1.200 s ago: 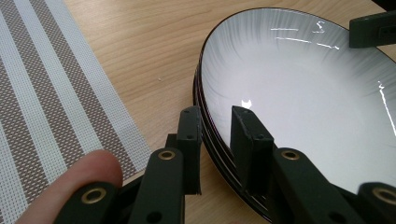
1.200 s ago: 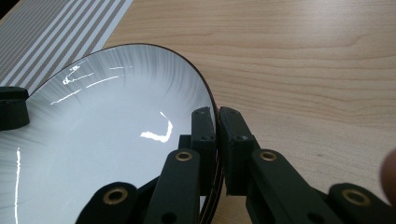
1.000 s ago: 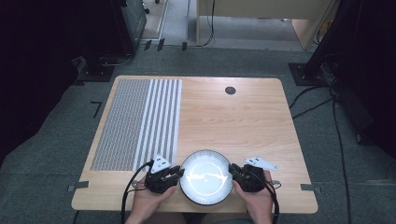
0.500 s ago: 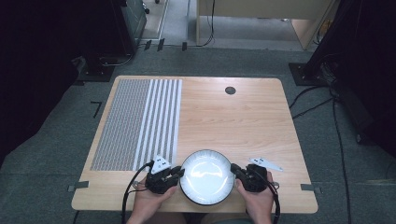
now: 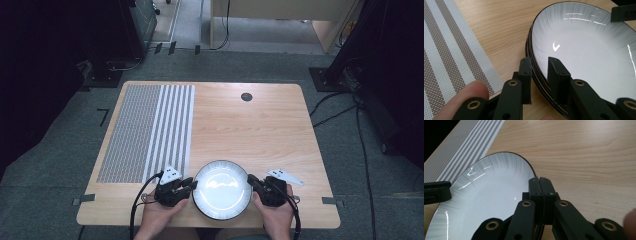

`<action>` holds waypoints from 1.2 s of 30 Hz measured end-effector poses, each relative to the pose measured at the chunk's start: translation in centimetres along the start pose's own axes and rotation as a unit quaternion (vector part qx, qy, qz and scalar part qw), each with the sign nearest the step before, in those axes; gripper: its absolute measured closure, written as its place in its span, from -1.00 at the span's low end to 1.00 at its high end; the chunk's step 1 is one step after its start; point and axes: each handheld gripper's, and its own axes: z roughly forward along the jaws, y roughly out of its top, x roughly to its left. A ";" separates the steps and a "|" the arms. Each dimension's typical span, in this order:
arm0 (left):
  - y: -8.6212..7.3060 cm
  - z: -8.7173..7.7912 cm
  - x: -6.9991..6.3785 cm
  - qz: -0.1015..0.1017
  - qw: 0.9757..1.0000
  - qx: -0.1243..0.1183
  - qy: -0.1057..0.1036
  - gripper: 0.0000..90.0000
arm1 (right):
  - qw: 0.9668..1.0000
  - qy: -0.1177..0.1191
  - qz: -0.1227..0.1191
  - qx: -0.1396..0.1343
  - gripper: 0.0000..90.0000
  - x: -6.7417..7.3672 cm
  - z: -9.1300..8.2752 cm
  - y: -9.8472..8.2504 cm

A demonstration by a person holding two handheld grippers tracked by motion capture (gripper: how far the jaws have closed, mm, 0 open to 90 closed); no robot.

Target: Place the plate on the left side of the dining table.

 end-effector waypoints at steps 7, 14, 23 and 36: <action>0.3 -0.6 0.3 -0.011 1.000 -0.014 -0.008 0.58 | 1.000 -0.007 -0.005 -0.006 1.00 0.0 -0.4 0.2; 0.4 -0.5 -0.7 -0.001 1.000 -0.011 -0.020 0.59 | 1.000 -0.020 -0.013 -0.017 1.00 0.0 -0.9 0.5; 0.0 0.5 -1.5 0.005 1.000 0.007 -0.030 0.54 | 0.999 -0.024 -0.012 -0.020 1.00 -0.4 -1.2 0.7; 0.1 0.8 -1.6 0.009 1.000 0.008 -0.022 0.55 | 1.000 -0.019 -0.005 -0.021 0.79 -0.7 -1.2 0.4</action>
